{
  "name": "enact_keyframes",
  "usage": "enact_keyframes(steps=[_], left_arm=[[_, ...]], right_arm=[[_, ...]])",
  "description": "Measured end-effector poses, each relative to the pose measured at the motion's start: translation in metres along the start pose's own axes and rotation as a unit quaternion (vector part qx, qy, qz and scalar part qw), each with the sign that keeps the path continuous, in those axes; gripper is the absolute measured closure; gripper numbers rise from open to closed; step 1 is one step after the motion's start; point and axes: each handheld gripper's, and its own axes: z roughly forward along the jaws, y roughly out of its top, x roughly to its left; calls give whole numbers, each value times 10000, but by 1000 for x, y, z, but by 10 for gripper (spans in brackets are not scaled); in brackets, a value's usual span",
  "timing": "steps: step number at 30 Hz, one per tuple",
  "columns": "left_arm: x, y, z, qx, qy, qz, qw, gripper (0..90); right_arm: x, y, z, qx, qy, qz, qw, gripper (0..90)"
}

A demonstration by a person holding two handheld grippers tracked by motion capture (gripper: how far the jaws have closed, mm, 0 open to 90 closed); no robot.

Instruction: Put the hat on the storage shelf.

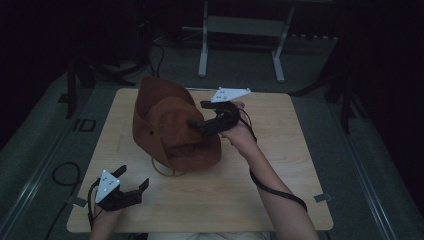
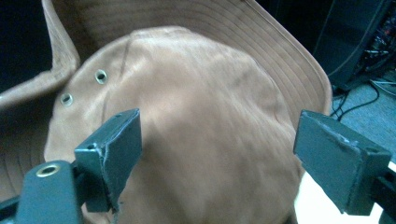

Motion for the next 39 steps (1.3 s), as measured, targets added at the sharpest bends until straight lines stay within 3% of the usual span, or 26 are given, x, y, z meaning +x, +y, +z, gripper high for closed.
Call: enact_keyframes(steps=[20, 33, 39], left_arm=[[-2, -2, 3, 39, 25, 43, 10000, 79], [0, -3, 4, 104, -36, -25, 9999, 79], [0, -3, 5, 109, -102, -26, 9999, 79]], right_arm=[[-18, -57, -42, 135, -310, 204, 9992, 156], [-26, -107, -66, 216, -653, 362, 9970, 155], [-29, -134, -72, 323, -707, 486, 9958, 155]])
